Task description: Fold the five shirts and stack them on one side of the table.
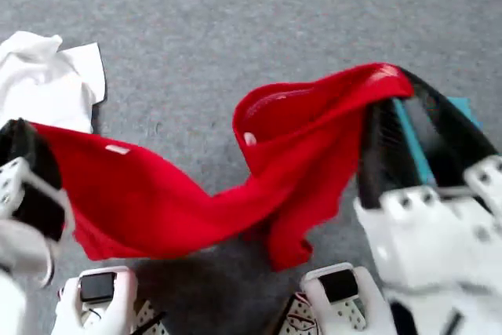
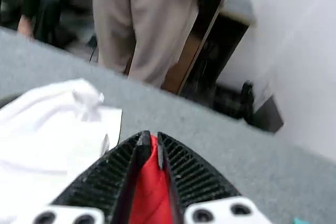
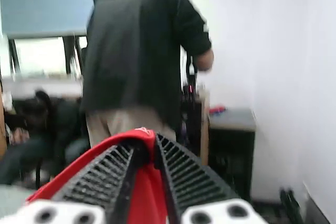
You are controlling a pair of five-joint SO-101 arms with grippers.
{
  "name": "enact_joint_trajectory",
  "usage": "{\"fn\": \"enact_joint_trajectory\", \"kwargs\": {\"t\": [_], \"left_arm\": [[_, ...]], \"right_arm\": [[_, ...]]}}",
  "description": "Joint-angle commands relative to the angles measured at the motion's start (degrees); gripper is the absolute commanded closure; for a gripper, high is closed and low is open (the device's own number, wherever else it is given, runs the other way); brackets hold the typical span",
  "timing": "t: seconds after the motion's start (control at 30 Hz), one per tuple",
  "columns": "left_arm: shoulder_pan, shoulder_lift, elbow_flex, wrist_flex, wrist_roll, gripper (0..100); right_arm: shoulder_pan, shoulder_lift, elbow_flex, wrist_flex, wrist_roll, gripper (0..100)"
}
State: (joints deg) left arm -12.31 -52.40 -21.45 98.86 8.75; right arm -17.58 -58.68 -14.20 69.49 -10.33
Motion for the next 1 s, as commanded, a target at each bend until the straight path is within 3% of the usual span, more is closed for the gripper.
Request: {"fn": "enact_joint_trajectory", "kwargs": {"t": [0.0, 0.17, 0.3, 0.4, 0.7, 0.97], "left_arm": [[0.3, 0.0, 8.7, -4.8, -0.6, 98], [0.0, 0.4, 23.5, -17.7, -0.6, 98], [-6.1, 0.0, 32.6, -30.7, -0.4, 98], [-10.5, 0.5, 33.0, -34.7, -0.6, 98], [-13.6, 0.0, 28.2, -34.2, -0.6, 98], [-13.1, 0.0, 11.2, -22.3, -0.6, 98]], "right_arm": [[-0.3, 0.0, 6.9, -0.1, 2.5, 99.5], [1.9, 0.0, 22.5, -12.8, 7.0, 99.5], [7.7, 0.4, 35.9, -29.8, 10.6, 99.5], [10.2, 0.4, 43.6, -38.2, 12.1, 99.5], [10.4, 0.0, 38.5, -38.9, 3.4, 99.5], [9.5, 0.4, 17.4, -25.2, 1.5, 99.5]]}}
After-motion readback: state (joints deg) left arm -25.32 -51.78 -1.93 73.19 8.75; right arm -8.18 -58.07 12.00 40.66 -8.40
